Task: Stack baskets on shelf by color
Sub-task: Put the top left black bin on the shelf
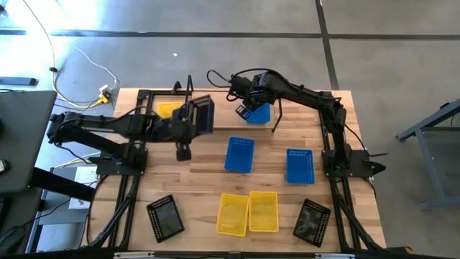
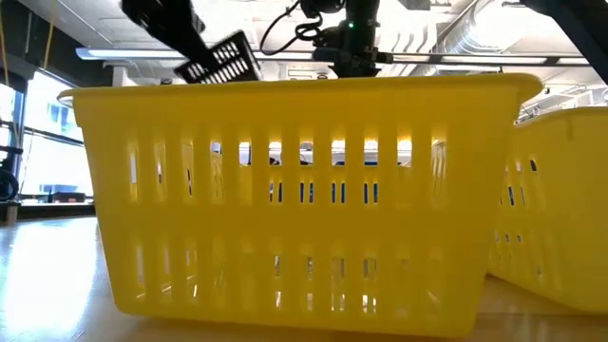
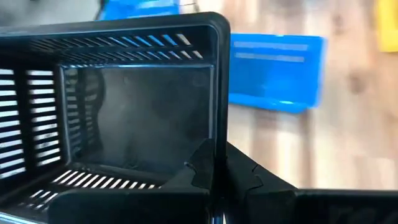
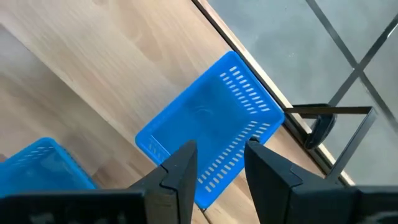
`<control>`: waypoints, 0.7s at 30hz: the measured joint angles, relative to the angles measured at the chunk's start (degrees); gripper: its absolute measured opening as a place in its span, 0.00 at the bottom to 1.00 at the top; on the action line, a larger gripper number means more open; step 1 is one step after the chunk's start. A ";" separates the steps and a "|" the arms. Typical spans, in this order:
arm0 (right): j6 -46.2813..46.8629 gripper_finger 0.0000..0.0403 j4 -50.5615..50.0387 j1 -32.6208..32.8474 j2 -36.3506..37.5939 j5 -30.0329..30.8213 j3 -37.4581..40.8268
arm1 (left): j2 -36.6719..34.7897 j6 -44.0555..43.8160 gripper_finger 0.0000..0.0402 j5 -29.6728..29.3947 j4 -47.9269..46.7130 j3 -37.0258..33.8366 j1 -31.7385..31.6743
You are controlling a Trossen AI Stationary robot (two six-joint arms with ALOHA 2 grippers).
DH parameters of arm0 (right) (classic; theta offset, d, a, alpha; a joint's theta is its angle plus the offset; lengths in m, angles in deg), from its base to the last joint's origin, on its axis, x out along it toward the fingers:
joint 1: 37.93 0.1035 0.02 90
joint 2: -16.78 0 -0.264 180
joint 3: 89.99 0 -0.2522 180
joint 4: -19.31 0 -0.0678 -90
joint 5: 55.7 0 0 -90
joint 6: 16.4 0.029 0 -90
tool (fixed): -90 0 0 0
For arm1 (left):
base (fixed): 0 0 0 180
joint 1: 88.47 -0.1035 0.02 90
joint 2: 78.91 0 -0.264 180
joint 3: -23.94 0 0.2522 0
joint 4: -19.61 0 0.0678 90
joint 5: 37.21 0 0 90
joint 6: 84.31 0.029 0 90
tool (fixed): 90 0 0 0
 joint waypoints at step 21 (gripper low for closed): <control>9.26 0.29 -1.14 0.00 -0.02 2.52 0.02 | 16.91 14.02 0.00 3.10 5.80 0.01 -16.25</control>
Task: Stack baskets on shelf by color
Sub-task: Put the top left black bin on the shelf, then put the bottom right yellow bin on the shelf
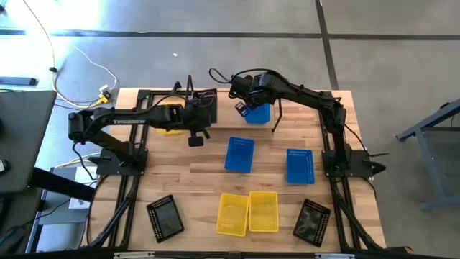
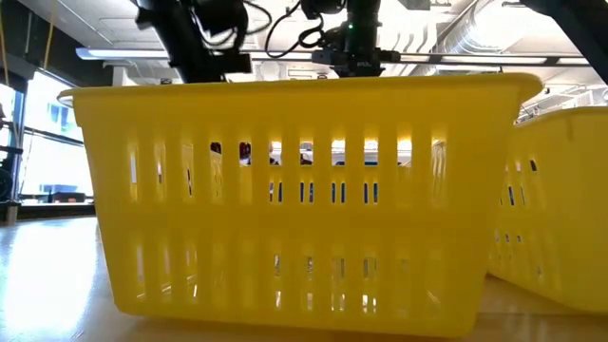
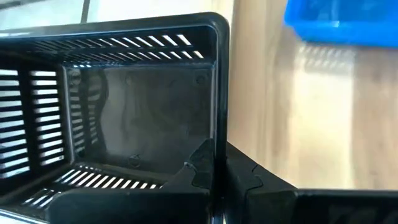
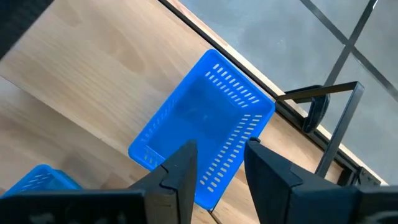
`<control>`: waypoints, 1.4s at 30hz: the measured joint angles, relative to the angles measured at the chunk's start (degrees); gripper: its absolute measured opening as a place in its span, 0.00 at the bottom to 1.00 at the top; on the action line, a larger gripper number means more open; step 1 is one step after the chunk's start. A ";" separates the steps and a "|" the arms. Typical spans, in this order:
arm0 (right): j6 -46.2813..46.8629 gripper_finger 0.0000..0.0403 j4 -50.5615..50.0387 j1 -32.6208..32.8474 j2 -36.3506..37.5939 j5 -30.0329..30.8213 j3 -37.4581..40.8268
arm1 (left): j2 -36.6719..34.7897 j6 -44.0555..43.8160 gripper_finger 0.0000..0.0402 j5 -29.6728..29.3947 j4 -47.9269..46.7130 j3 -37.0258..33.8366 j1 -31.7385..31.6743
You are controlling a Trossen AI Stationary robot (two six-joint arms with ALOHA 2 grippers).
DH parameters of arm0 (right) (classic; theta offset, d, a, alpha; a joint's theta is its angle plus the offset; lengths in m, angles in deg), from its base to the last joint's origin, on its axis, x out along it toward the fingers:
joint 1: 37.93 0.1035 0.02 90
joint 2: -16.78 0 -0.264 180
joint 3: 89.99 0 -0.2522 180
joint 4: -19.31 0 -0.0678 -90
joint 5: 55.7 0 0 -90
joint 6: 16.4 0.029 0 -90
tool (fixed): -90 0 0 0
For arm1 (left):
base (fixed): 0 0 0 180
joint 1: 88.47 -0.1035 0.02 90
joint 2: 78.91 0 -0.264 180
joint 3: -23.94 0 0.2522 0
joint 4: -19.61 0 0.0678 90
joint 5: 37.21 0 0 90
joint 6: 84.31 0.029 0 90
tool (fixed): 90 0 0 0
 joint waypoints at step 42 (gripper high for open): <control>14.06 0.29 -6.23 21.79 1.07 -19.06 -1.03 | 7.06 5.72 0.29 3.09 -0.64 0.02 -6.59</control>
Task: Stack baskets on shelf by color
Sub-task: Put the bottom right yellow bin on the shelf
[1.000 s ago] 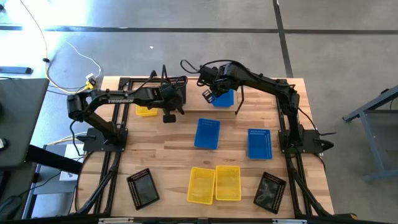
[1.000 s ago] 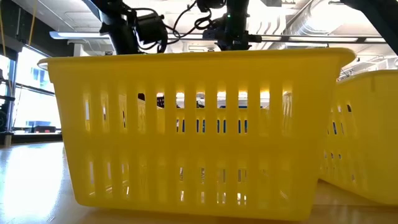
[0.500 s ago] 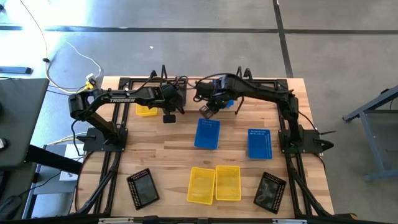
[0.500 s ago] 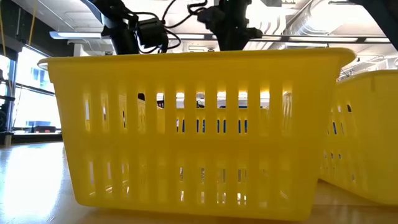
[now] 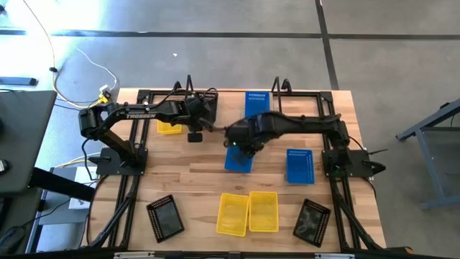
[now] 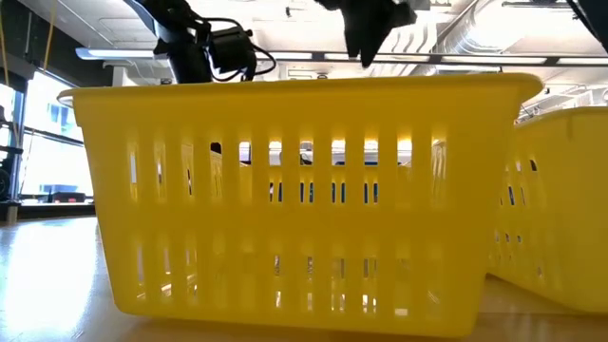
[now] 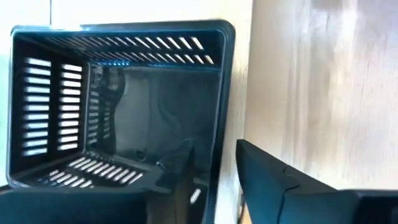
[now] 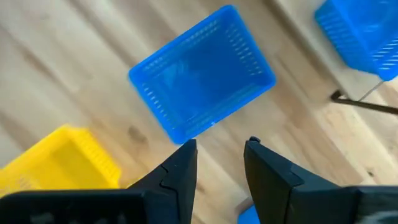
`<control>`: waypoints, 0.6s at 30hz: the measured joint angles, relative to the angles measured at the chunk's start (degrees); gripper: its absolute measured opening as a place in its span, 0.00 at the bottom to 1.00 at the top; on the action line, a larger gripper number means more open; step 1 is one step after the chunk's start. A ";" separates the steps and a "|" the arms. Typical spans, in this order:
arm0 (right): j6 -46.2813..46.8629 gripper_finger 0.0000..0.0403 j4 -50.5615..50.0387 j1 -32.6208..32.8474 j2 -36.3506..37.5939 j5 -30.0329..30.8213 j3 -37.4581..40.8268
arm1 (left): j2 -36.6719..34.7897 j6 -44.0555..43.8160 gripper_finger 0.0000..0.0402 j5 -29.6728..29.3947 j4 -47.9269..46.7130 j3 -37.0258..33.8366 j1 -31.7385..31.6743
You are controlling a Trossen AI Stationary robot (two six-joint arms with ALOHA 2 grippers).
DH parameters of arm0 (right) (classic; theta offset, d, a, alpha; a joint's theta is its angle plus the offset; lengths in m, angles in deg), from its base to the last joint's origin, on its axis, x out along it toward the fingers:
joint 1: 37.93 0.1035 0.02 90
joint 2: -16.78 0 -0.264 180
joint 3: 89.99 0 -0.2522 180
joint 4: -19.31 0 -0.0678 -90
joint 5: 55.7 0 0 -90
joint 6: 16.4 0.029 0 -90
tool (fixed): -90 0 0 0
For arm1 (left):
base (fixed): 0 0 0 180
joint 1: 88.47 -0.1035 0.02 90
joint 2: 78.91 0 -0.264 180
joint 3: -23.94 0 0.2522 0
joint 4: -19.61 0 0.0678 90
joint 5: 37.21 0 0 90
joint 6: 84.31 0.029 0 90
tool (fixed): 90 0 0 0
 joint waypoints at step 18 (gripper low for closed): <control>-0.62 0.29 -0.15 16.84 2.65 -7.12 0.61 | -0.88 -11.31 0.35 0.52 -19.01 15.16 6.16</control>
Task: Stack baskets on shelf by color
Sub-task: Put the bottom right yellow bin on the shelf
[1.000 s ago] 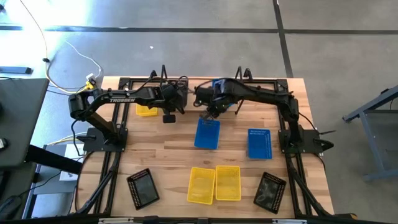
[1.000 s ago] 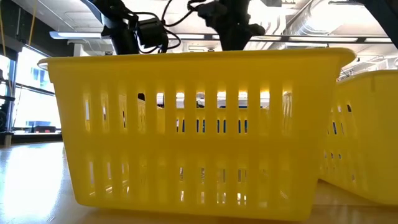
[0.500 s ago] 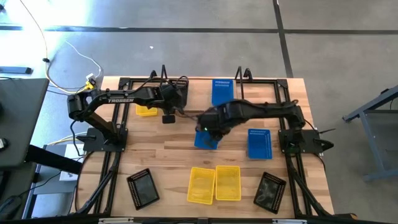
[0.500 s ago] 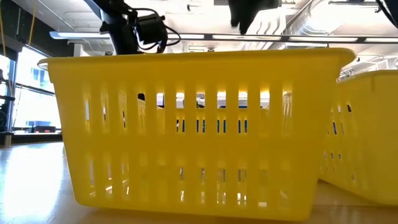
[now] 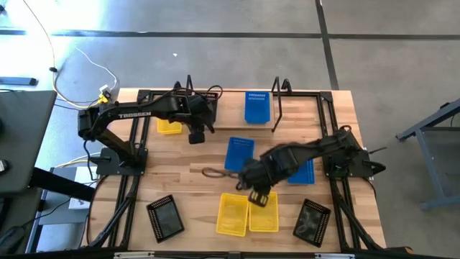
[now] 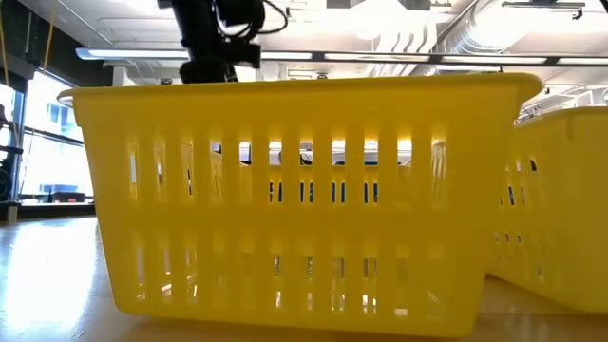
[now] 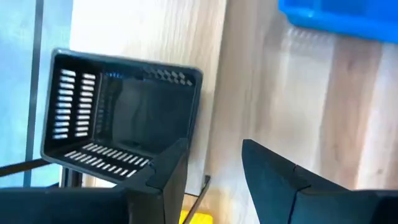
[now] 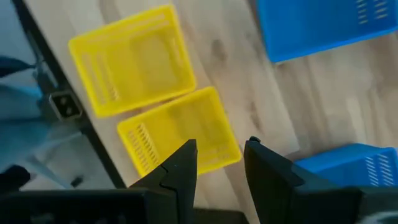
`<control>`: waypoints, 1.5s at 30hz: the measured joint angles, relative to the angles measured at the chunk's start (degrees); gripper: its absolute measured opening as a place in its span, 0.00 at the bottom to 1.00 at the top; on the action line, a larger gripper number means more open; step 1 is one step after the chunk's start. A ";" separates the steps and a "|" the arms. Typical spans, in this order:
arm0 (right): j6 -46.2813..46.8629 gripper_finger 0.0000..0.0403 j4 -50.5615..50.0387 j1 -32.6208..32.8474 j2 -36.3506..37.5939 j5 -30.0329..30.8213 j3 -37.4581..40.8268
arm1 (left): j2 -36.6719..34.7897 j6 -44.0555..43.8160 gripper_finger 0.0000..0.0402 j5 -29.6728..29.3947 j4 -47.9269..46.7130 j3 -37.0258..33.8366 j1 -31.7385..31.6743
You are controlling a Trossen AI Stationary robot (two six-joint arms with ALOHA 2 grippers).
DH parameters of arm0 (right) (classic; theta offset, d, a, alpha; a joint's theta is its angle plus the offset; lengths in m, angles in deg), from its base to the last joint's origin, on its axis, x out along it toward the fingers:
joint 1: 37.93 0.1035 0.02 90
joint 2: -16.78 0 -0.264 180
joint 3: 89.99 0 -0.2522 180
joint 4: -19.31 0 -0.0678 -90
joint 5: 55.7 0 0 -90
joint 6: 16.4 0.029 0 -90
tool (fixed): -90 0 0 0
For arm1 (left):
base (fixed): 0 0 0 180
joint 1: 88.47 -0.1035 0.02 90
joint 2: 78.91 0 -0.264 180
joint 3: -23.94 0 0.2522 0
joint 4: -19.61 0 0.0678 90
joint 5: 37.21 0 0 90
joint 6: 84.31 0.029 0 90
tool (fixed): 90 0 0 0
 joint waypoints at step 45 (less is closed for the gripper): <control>-8.77 0.29 10.40 19.60 -21.74 -3.34 0.04 | -14.55 -21.64 0.35 1.13 -10.33 8.60 25.35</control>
